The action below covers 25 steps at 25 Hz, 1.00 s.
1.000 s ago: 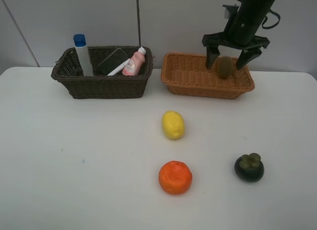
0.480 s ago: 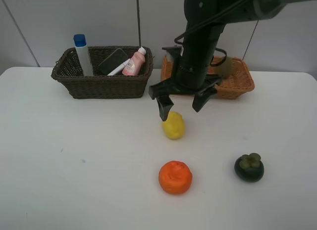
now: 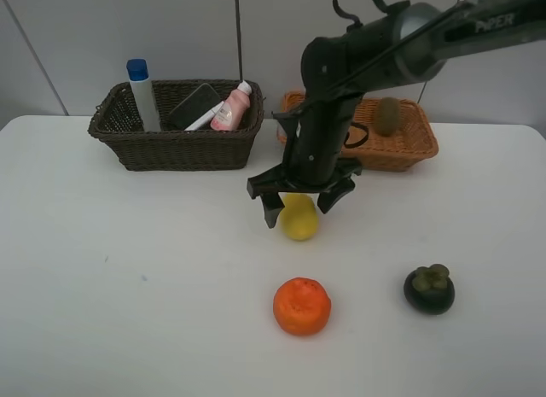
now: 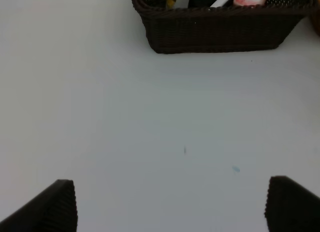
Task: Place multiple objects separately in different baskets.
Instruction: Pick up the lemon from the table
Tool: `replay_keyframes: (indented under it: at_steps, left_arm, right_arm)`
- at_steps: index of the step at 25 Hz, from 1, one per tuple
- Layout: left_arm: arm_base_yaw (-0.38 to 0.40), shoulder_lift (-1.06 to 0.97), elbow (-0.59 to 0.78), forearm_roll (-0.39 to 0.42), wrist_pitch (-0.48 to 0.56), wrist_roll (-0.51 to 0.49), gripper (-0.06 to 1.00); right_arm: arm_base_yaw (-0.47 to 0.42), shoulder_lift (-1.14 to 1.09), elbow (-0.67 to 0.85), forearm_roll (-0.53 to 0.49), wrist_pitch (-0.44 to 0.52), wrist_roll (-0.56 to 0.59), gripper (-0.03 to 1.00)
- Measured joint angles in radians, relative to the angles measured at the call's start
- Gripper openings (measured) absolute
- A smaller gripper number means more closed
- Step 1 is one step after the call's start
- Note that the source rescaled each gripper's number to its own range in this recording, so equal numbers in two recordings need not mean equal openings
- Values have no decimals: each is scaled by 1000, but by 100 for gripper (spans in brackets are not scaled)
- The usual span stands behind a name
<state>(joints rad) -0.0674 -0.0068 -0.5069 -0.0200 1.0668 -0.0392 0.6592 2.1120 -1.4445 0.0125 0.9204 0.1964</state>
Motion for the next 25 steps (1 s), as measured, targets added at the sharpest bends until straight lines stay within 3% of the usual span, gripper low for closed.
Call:
replay_keyframes:
  at_steps: [10,12,14,15,20,25]
  left_arm:
    - [0,0,0,0,0,0,99]
    - [0,0,0,0,0,0,99]
    - [0,0,0,0,0,0,99]
    - [0,0,0,0,0,0,99]
    - [0,0,0,0,0,0,99]
    - [0,0,0,0,0,0,99]
  right_arm:
    - [0,106,-4,-38,-64,1,97]
    - [0,108,-4,-49,-61,1,80]
    - [-1,108,-4,-61,-59,1,37]
    - [-1,108,-4,-62,-59,1,28]
    - [-1,101,-4,-56,-54,0,28]
    - [-1,28,-49,-55,19,-14,28]
